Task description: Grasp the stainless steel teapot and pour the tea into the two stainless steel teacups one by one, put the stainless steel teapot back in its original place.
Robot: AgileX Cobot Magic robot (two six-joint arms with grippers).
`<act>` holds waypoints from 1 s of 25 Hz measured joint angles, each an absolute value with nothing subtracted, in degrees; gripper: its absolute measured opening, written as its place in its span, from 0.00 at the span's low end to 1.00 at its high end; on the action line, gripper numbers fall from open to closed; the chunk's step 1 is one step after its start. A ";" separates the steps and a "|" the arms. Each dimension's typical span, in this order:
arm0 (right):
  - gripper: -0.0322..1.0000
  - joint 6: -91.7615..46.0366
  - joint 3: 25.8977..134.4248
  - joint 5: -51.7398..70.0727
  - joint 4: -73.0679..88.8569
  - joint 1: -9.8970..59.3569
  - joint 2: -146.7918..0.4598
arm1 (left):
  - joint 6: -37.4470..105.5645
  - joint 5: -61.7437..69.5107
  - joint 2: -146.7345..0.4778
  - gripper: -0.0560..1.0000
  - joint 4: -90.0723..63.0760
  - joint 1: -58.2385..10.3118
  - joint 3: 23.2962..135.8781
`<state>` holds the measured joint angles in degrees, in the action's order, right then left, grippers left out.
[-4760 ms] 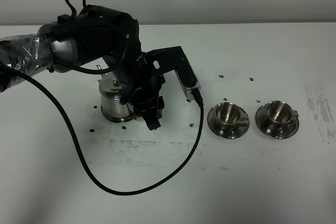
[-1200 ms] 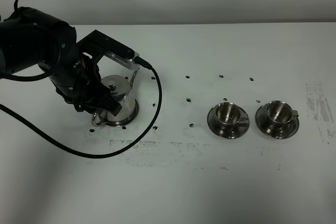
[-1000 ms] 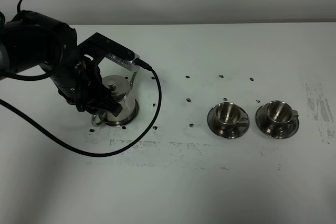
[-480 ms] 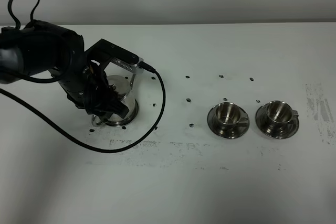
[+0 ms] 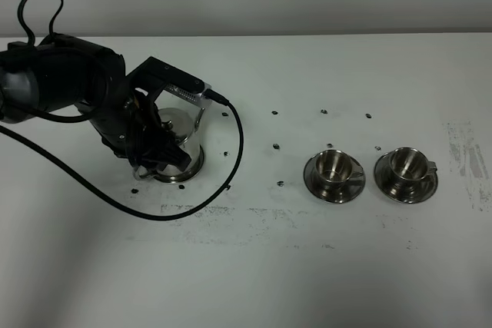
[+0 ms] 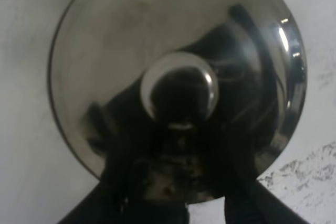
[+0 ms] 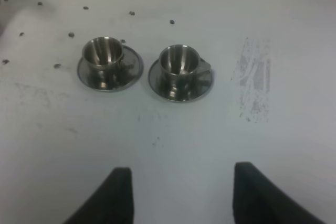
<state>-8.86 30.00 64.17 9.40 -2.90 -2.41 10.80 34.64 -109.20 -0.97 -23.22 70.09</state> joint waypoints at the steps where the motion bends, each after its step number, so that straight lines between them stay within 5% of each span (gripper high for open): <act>1: 0.44 -8.86 30.00 64.17 9.40 -2.90 -2.41 | 10.80 34.61 -109.20 0.44 -1.04 -23.22 70.09; 4: 0.44 -8.86 30.00 64.17 9.40 -2.90 -2.41 | 10.80 34.80 -109.20 0.40 -1.04 -23.22 70.09; 7: 0.44 -8.86 30.00 64.17 9.40 -2.90 -2.41 | 10.85 35.84 -109.20 0.25 -1.04 -23.22 70.09; 25: 0.44 -8.86 30.00 64.17 9.40 -2.90 -2.41 | 13.98 38.73 -102.12 0.24 -0.47 -23.22 70.01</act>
